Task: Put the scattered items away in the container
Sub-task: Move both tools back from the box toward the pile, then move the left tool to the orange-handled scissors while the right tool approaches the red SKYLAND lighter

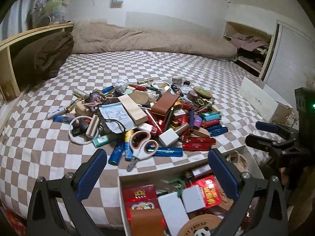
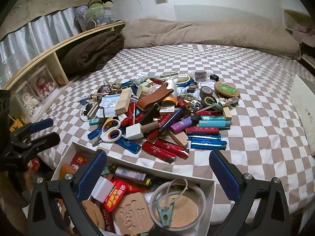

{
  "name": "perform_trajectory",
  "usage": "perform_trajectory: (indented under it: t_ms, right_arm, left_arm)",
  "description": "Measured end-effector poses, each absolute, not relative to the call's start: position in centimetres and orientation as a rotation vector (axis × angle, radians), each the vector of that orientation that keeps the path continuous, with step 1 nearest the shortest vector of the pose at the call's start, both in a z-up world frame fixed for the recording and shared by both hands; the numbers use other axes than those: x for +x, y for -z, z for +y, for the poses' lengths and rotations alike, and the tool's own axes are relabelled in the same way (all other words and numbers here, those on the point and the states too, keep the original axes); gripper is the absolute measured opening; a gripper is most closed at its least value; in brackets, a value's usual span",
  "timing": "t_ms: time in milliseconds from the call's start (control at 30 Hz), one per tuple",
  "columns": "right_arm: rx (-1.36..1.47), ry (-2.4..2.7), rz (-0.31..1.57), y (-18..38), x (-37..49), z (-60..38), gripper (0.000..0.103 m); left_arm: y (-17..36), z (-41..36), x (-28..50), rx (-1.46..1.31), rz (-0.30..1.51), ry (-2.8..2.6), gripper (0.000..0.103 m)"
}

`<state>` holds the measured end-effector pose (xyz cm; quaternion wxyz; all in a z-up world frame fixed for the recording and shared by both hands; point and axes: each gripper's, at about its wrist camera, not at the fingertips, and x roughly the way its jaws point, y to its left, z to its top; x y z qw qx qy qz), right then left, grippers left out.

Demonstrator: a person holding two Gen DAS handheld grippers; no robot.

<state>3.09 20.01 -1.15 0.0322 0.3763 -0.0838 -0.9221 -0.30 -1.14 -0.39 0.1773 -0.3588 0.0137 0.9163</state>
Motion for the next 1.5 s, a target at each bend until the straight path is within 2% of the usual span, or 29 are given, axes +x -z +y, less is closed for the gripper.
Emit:
perform_trajectory:
  t_ms: [300, 567, 900, 1133, 1500]
  right_arm:
    - [1.183, 2.885, -0.188, 1.2, 1.2, 22.1, 0.103]
    - [1.249, 2.929, -0.227, 2.7, -0.6, 25.2, 0.103]
    - [1.373, 2.912, -0.215, 5.7, -2.5, 27.0, 0.103]
    - [1.435, 2.864, -0.279, 7.5, -4.0, 28.7, 0.103]
    - [1.547, 2.879, -0.212, 9.9, -5.7, 31.3, 0.103]
  left_arm:
    - [1.1, -1.4, -2.6, -1.053, 0.094, -2.556, 0.103]
    - [2.6, -1.0, -5.0, -1.12, 0.161, -2.466, 0.103]
    - [4.9, 1.1, -7.3, -1.191, 0.371, -2.38, 0.103]
    - [6.5, 2.8, -8.9, -1.226, 0.503, -2.324, 0.103]
    - [9.1, 4.1, -10.9, -1.308, 0.646, -2.286, 0.103]
